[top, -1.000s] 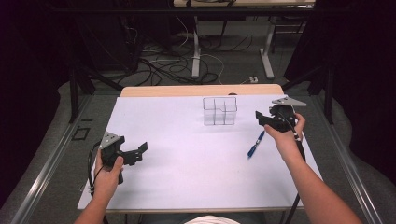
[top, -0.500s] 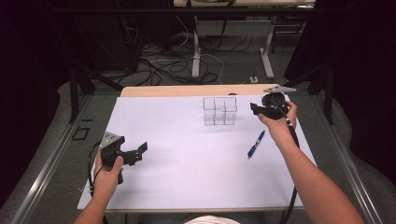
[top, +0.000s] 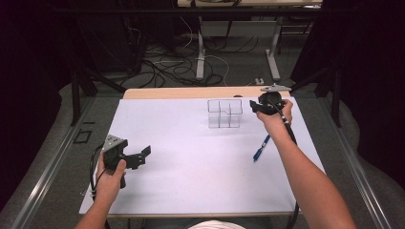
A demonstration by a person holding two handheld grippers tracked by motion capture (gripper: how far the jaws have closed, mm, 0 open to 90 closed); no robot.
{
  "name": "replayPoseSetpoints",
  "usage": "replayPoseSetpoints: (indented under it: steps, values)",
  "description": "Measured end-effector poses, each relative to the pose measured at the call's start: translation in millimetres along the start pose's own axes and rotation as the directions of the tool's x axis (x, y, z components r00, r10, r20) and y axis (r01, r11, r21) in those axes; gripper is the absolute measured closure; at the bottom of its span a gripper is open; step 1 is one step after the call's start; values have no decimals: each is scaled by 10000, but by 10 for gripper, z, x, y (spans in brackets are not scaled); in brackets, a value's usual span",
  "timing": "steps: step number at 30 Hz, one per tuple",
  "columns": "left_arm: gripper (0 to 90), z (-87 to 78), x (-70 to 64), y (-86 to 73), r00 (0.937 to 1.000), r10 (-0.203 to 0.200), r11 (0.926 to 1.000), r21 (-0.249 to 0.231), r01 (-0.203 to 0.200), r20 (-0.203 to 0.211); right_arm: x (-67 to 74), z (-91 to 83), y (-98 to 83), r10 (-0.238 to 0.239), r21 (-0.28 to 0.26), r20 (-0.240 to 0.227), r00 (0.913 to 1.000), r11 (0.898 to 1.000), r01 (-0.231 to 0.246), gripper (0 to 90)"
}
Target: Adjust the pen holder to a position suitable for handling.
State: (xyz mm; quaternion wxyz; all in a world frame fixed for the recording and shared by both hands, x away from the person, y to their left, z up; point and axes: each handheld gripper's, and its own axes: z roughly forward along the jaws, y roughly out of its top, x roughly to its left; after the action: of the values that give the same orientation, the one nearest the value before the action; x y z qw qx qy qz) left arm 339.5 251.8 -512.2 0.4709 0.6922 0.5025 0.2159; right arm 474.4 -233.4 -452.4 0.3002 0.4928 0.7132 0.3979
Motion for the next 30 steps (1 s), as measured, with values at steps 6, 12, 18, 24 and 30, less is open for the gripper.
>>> replayPoseSetpoints:
  steps: [6,12,18,24,30]
  values:
    - [1,5,2,-6,10000,38,10000,73,-38,-24,13,137,17,102,14,-36,9999,9999,-102,693]
    - [2,10,7,-12,10000,66,9999,130,-66,-6,11,253,-11,-36,145,-91,10000,9999,38,792]
    - [2,15,10,-18,9999,103,9998,162,-103,-21,39,370,-58,-153,527,-35,9999,9985,154,871]
    - [3,12,21,-24,10000,9,9998,183,-8,-43,75,475,-97,-239,631,-119,9996,9977,246,900]
    - [3,13,16,-28,10000,12,9998,199,-11,-26,96,561,-125,-179,664,-166,9997,9976,190,900]
